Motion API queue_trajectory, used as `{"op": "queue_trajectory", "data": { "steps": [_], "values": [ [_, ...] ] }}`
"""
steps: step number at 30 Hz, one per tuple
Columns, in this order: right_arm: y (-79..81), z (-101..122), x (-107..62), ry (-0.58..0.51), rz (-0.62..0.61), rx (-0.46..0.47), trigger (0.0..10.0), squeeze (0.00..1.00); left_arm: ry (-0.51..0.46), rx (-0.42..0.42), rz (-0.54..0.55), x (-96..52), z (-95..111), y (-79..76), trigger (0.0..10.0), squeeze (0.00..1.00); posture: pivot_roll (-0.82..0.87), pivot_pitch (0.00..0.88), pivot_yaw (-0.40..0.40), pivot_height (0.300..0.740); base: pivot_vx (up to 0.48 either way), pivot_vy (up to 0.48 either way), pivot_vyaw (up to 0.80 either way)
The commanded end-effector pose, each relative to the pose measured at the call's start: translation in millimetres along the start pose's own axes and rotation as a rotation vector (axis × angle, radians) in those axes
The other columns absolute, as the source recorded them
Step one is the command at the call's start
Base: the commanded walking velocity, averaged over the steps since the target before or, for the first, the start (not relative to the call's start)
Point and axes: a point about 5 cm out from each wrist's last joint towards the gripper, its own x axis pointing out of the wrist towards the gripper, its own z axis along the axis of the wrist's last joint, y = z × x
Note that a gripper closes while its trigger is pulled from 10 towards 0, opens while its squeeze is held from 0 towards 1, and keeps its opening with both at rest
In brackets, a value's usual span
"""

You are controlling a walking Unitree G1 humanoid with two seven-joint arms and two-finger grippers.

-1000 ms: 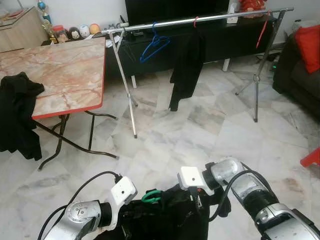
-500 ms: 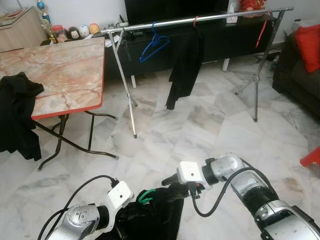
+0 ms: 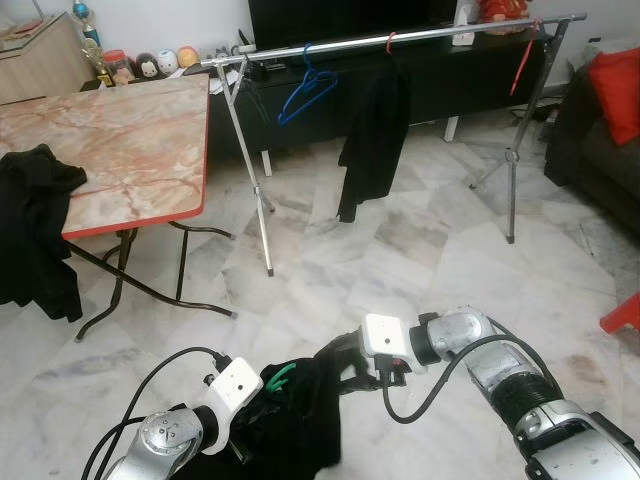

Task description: Hang hanger

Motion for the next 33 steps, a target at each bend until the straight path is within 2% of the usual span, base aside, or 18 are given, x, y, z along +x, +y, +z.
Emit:
{"op": "queue_trajectory", "data": {
  "steps": [1,3,4,6,7,8,11,12,13,15,16,30,33],
  "values": [
    [-1.1,-3.1,-0.9,0.016,-0.041,-0.003,10.0,1.00,-0.019,0.002,0.026,-2.4,0.1,4.3,0.0,0.00,-0.09,0.000,0.095,0.740,0.000,0.000,0.00],
    [-1.4,-4.4,-0.8,0.030,-0.061,-0.018,10.0,1.00,-0.030,0.004,0.010,-3.0,-0.1,2.3,0.0,0.00,-0.09,0.000,0.095,0.740,0.000,0.000,0.00],
    [-2.8,-3.6,-1.2,0.044,-0.063,-0.040,10.0,0.03,-0.033,0.020,-0.026,-3.8,1.3,0.8,0.0,0.00,-0.09,0.000,0.092,0.740,0.000,0.000,0.00],
    [-3.7,-3.0,-1.4,0.052,-0.062,-0.053,10.0,0.00,-0.037,0.026,-0.045,-4.3,2.4,0.1,0.0,0.00,-0.09,0.000,0.092,0.740,0.000,0.000,0.00],
    [-4.0,-2.3,-1.6,0.052,-0.049,-0.052,10.0,0.24,-0.039,0.035,-0.061,-5.0,4.0,-0.5,0.0,0.00,-0.09,0.000,0.091,0.740,0.000,0.000,0.00],
    [-4.3,-1.6,-1.8,0.049,-0.036,-0.045,10.0,1.00,-0.042,0.040,-0.076,-5.7,5.7,-1.2,0.0,0.00,-0.09,0.000,0.090,0.740,0.000,0.000,0.00],
    [-3.9,1.3,-2.0,0.038,0.004,-0.052,10.0,1.00,-0.059,0.057,-0.115,-7.4,12.1,-3.0,0.0,0.00,-0.09,0.000,0.089,0.740,0.000,0.000,0.00],
    [-3.3,2.1,-1.6,0.048,0.016,-0.083,10.0,1.00,-0.076,0.068,-0.140,-8.1,17.3,-4.3,0.0,0.00,-0.09,0.000,0.088,0.740,0.000,0.000,0.00],
    [-2.7,2.0,-1.3,0.052,0.025,-0.093,10.0,0.98,-0.080,0.074,-0.150,-8.3,19.2,-4.8,0.0,0.00,-0.09,0.000,0.086,0.740,0.000,0.000,0.00],
    [-1.2,1.8,-0.7,0.059,0.044,-0.113,10.0,0.15,-0.087,0.089,-0.174,-9.1,23.4,-5.6,0.0,0.00,-0.09,0.000,0.086,0.740,0.000,0.000,0.00],
    [-0.9,2.2,-0.2,0.055,0.051,-0.114,10.0,0.00,-0.094,0.105,-0.200,-10.4,28.1,-6.3,0.0,0.00,-0.08,0.000,0.084,0.740,0.000,0.000,0.00],
    [0.6,-0.7,5.4,0.098,0.067,-0.135,10.0,0.00,-0.128,0.175,-0.289,-17.6,51.8,-10.8,0.0,0.00,-0.07,0.000,0.078,0.740,0.000,0.000,0.00],
    [4.8,-5.9,6.6,0.099,0.079,-0.107,10.0,0.00,-0.133,0.203,-0.327,-19.9,59.3,-14.8,0.0,0.00,-0.07,0.000,0.076,0.740,0.000,0.000,0.00]
  ]
}}
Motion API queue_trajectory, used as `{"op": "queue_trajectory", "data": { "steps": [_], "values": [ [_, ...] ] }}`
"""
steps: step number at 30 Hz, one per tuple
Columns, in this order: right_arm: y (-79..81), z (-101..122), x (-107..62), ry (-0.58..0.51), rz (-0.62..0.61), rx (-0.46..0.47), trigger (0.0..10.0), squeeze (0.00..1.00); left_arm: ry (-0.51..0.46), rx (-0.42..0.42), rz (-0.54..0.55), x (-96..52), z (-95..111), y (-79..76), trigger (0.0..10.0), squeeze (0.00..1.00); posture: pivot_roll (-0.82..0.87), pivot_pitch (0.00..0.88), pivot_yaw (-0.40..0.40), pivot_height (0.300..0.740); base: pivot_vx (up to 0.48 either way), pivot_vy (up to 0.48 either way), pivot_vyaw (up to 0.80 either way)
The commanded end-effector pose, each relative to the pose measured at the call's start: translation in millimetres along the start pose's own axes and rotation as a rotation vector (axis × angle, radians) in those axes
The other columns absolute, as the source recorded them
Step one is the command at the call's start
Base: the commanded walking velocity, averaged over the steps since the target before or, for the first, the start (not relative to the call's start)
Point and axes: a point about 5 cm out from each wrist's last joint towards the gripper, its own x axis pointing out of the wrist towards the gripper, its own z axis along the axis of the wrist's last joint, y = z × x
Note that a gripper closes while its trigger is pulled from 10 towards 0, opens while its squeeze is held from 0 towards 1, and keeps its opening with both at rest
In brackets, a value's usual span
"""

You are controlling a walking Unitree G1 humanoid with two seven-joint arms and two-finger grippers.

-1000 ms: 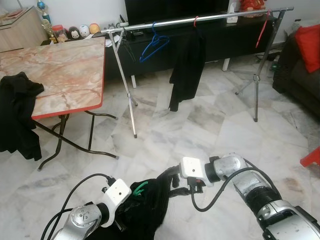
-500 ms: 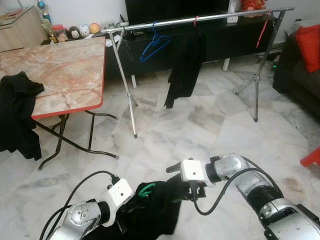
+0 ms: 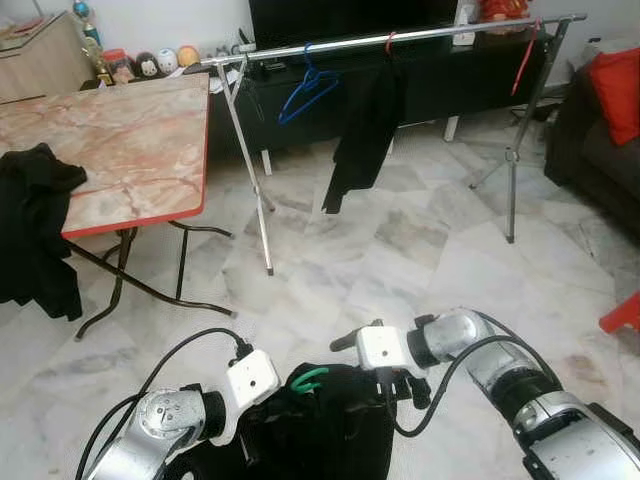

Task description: Hang hanger

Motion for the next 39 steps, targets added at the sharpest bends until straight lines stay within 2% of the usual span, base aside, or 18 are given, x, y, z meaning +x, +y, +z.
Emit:
{"op": "queue_trajectory", "data": {
  "steps": [1,3,4,7,8,30,31,32,33,34,39],
  "values": [
    [-0.1,1.4,2.1,-0.003,0.006,-0.005,10.0,0.00,-0.019,0.034,-0.026,-1.4,11.7,0.7,0.0,0.00,-0.07,0.000,0.076,0.740,0.000,0.000,0.00],
    [0.9,0.3,2.9,-0.002,0.010,0.006,10.0,0.00,-0.022,0.037,-0.029,-1.4,14.1,1.1,0.0,0.00,-0.07,0.000,0.076,0.740,0.000,0.000,0.00],
    [1.1,0.1,3.2,-0.003,0.012,0.010,6.1,0.00,-0.023,0.040,-0.030,-1.4,14.8,1.4,0.0,0.00,-0.07,0.000,0.076,0.740,0.000,0.000,0.00],
    [1.2,-0.1,3.5,-0.004,0.011,0.014,6.1,0.00,-0.023,0.043,-0.030,-1.4,15.6,1.6,0.0,0.00,-0.07,0.000,0.076,0.740,0.000,0.000,0.00],
    [1.9,0.9,4.0,-0.027,0.023,0.031,0.0,0.00,-0.030,0.051,-0.027,-0.8,17.8,2.7,0.0,0.00,-0.07,0.000,0.077,0.740,0.000,0.000,0.00],
    [1.8,-0.5,4.0,-0.034,0.019,0.057,0.0,0.00,-0.039,0.050,-0.046,-0.2,24.1,0.4,0.0,0.00,-0.07,0.000,0.078,0.740,0.000,0.000,0.00],
    [0.9,-0.4,4.1,-0.027,0.003,0.047,1.5,0.00,-0.039,0.050,-0.047,-0.1,24.1,0.4,0.0,0.00,-0.07,0.000,0.078,0.740,0.000,0.000,0.00],
    [0.2,-0.4,4.1,-0.022,-0.009,0.040,1.5,0.00,-0.040,0.050,-0.047,-0.1,24.2,0.4,0.0,0.00,-0.07,0.000,0.078,0.740,0.000,0.000,0.00],
    [-0.4,-0.7,4.2,-0.014,-0.020,0.036,9.6,0.00,-0.040,0.050,-0.047,0.1,24.3,0.4,0.0,0.00,-0.07,0.000,0.078,0.740,0.000,0.000,0.00],
    [-0.8,-1.0,4.0,-0.008,-0.025,0.031,10.0,0.00,-0.041,0.049,-0.047,0.3,24.4,0.4,0.0,0.00,-0.07,0.000,0.078,0.740,0.000,0.000,0.00],
    [-7.4,8.3,-3.6,-0.046,-0.012,-0.037,10.0,0.00,-0.041,0.049,-0.060,1.4,24.7,-1.1,0.0,0.00,-0.07,0.000,0.079,0.740,0.000,0.000,0.00]
  ]
}}
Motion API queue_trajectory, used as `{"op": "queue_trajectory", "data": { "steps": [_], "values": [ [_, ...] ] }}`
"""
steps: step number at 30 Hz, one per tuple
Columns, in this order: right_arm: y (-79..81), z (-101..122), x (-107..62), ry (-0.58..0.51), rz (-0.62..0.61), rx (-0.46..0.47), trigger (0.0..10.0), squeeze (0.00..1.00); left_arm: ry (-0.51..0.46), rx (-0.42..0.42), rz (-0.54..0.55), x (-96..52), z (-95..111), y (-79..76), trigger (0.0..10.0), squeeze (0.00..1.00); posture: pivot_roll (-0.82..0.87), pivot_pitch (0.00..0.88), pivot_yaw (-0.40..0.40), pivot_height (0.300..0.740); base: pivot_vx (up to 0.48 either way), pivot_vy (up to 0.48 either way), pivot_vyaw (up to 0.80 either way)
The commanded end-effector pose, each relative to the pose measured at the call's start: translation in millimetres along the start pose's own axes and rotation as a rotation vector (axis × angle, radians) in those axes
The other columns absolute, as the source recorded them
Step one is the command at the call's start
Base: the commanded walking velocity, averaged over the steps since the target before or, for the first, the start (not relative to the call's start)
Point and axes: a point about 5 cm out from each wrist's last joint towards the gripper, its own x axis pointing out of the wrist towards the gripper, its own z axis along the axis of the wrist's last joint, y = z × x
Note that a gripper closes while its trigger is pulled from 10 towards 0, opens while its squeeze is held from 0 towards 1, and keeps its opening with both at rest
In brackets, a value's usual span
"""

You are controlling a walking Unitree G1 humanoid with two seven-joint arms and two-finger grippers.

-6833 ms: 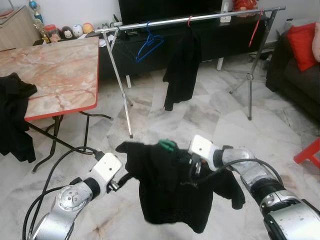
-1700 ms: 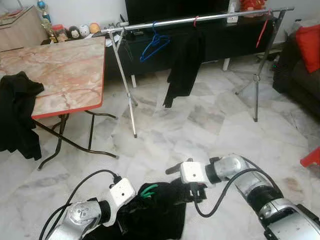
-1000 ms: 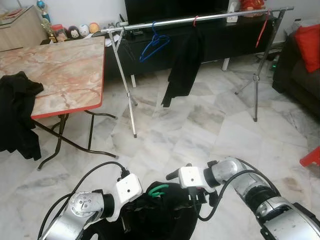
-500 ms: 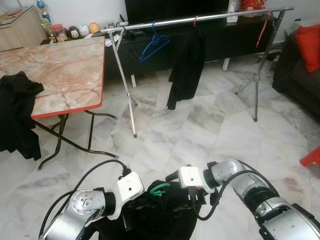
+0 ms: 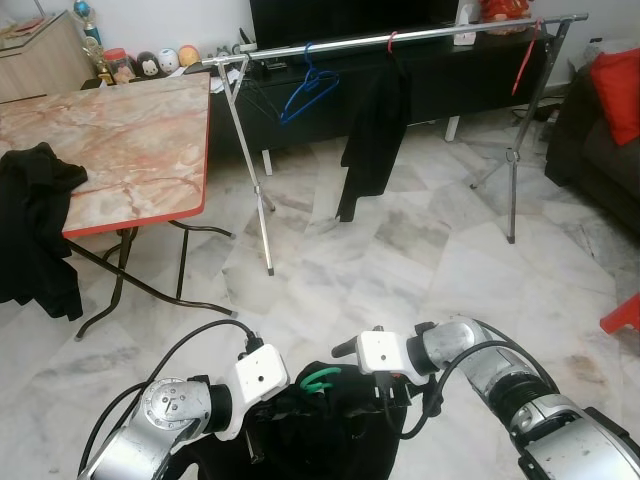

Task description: Hang hanger

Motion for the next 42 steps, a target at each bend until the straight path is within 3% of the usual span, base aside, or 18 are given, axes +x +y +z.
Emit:
{"op": "queue_trajectory", "data": {
  "steps": [1,13,14,22,29,30,31,32,34,35,36,37,38,42],
  "values": [
    [-11.5,13.1,-7.7,-0.027,0.010,-0.067,10.0,0.00,-0.038,0.031,-0.013,-1.3,12.2,1.2,0.0,0.00,-0.07,0.000,0.079,0.740,0.000,0.000,0.00],
    [-13.4,15.2,-10.9,-0.026,0.038,-0.085,10.0,0.00,-0.034,0.034,-0.019,-1.2,12.2,1.0,0.0,0.00,-0.07,0.000,0.079,0.740,0.000,0.000,0.00],
    [-12.4,15.7,-10.4,-0.018,0.075,-0.086,0.0,0.00,-0.034,0.032,-0.022,-1.1,12.0,0.5,0.0,0.00,-0.07,0.000,0.077,0.740,0.000,0.000,0.00],
    [-4.1,14.6,-3.0,0.000,0.192,-0.078,0.0,0.00,-0.037,0.027,-0.030,-0.3,12.0,-1.3,0.0,0.00,-0.07,0.000,0.076,0.740,0.000,0.000,0.00],
    [-4.0,15.1,-1.3,0.002,0.186,-0.084,0.0,0.00,-0.037,0.025,-0.030,0.1,12.0,-1.9,0.0,0.00,-0.06,0.000,0.074,0.740,0.000,0.000,0.00],
    [-5.0,15.0,-0.9,0.012,0.167,-0.096,2.9,0.00,-0.037,0.025,-0.030,0.3,12.3,-1.9,0.0,0.00,-0.07,0.000,0.073,0.740,0.000,0.000,0.00],
    [-5.0,15.0,-0.9,0.012,0.167,-0.096,2.9,0.00,-0.037,0.025,-0.030,0.3,12.3,-1.9,0.0,0.00,-0.07,0.000,0.073,0.740,0.000,0.000,0.00],
    [-5.3,14.7,-0.6,0.018,0.159,-0.099,10.0,0.00,-0.038,0.024,-0.029,0.4,12.5,-2.0,0.0,0.00,-0.07,0.000,0.073,0.740,0.000,0.000,0.00],
    [-4.8,13.7,-0.3,0.026,0.160,-0.098,10.0,0.00,-0.038,0.024,-0.031,0.7,12.6,-2.3,0.0,0.00,-0.07,0.000,0.073,0.740,0.000,0.000,0.00],
    [-3.7,12.3,-0.1,0.031,0.169,-0.087,5.3,0.00,-0.039,0.023,-0.033,1.1,12.7,-2.7,0.0,0.00,-0.07,0.000,0.072,0.740,0.000,0.000,0.00],
    [-3.3,11.9,0.0,0.031,0.173,-0.083,3.1,0.00,-0.040,0.023,-0.033,1.2,12.7,-2.7,0.0,0.00,-0.07,0.000,0.072,0.740,0.000,0.000,0.00],
    [-3.3,11.9,0.0,0.031,0.173,-0.083,3.1,0.00,-0.040,0.023,-0.033,1.2,12.7,-2.7,0.0,0.00,-0.07,0.000,0.072,0.740,0.000,0.000,0.00],
    [-2.8,11.3,-0.2,0.032,0.180,-0.075,0.0,0.00,-0.039,0.022,-0.032,1.2,12.6,-2.4,0.0,0.00,-0.06,0.000,0.070,0.740,0.000,0.000,0.00],
    [-2.2,10.9,0.6,0.031,0.181,-0.071,0.0,0.00,-0.038,0.021,-0.030,0.9,12.4,-2.2,0.0,0.00,-0.06,0.000,0.070,0.740,0.000,0.000,0.00]
  ]
}}
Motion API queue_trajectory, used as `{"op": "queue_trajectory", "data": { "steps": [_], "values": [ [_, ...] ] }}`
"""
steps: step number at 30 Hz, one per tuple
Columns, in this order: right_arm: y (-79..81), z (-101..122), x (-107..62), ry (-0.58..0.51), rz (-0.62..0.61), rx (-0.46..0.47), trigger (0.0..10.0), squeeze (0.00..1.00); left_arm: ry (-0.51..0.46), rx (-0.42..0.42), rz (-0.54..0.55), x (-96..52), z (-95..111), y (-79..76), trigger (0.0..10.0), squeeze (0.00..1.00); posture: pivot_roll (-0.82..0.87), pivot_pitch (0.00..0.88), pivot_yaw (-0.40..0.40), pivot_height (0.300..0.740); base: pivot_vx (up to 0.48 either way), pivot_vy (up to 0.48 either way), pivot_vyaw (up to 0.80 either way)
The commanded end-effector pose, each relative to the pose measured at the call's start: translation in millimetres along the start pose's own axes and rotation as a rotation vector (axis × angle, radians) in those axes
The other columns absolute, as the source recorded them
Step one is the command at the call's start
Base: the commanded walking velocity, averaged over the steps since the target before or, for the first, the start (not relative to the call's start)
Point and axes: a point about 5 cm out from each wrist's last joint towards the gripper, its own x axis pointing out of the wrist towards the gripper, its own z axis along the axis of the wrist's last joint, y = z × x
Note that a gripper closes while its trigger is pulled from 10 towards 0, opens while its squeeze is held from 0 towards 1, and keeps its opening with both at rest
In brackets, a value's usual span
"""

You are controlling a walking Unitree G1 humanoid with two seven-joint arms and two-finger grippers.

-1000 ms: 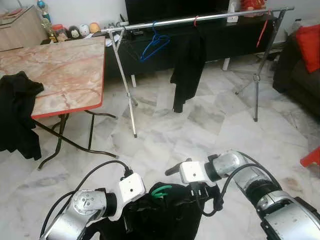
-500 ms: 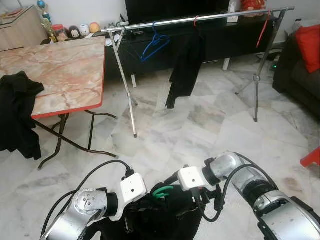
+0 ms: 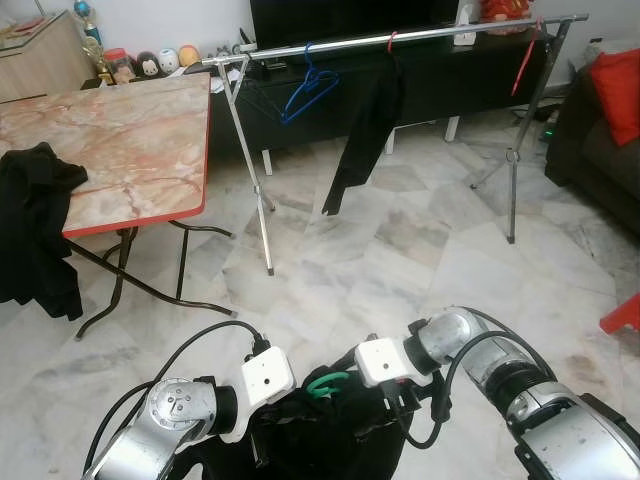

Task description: Hang hanger

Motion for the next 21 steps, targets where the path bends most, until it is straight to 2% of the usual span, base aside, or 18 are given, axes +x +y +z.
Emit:
{"op": "queue_trajectory", "data": {
  "steps": [1,10,11,12,13,16,19,21],
  "values": [
    [-3.8,3.1,0.4,0.004,-0.010,-0.006,0.0,0.00,-0.032,0.017,-0.006,-1.5,8.1,0.9,0.0,0.00,-0.06,0.000,0.070,0.740,0.000,0.000,0.00],
    [-3.2,2.4,1.0,0.004,-0.006,0.002,0.0,0.00,-0.032,0.015,-0.006,-1.6,8.0,0.9,0.0,0.00,-0.06,0.000,0.071,0.740,0.000,0.000,0.00],
    [-3.1,1.8,1.3,0.013,-0.013,-0.005,1.3,0.00,-0.033,0.015,-0.006,-1.5,8.0,0.9,0.0,0.00,-0.06,0.000,0.071,0.740,0.000,0.000,0.00],
    [-8.2,1.0,-6.9,0.027,-0.073,-0.012,10.0,0.00,-0.024,0.015,-0.006,-2.0,6.3,0.9,0.0,0.00,-0.07,0.000,0.075,0.740,0.000,0.000,0.00],
    [-12.0,0.5,-13.3,0.036,-0.117,-0.018,10.0,0.00,-0.017,0.015,-0.006,-2.4,5.0,0.8,0.0,0.00,-0.07,0.000,0.075,0.740,0.000,0.000,0.00],
    [-6.7,-5.1,-31.9,0.049,-0.094,-0.051,10.0,0.00,0.020,0.017,0.008,-4.1,-3.1,2.1,0.0,0.00,-0.08,0.000,0.079,0.740,0.000,0.000,0.00],
    [-3.3,-8.3,-36.7,0.061,-0.084,-0.057,10.0,0.00,0.025,0.014,0.020,-4.7,-5.3,3.2,0.0,0.00,-0.08,0.000,0.079,0.740,0.000,0.000,0.00],
    [1.5,-16.1,-47.9,0.086,-0.118,-0.051,10.0,0.00,0.043,-0.002,0.056,-5.8,-14.1,6.1,0.0,0.00,-0.09,0.000,0.080,0.740,0.000,0.000,0.00]
  ]
}}
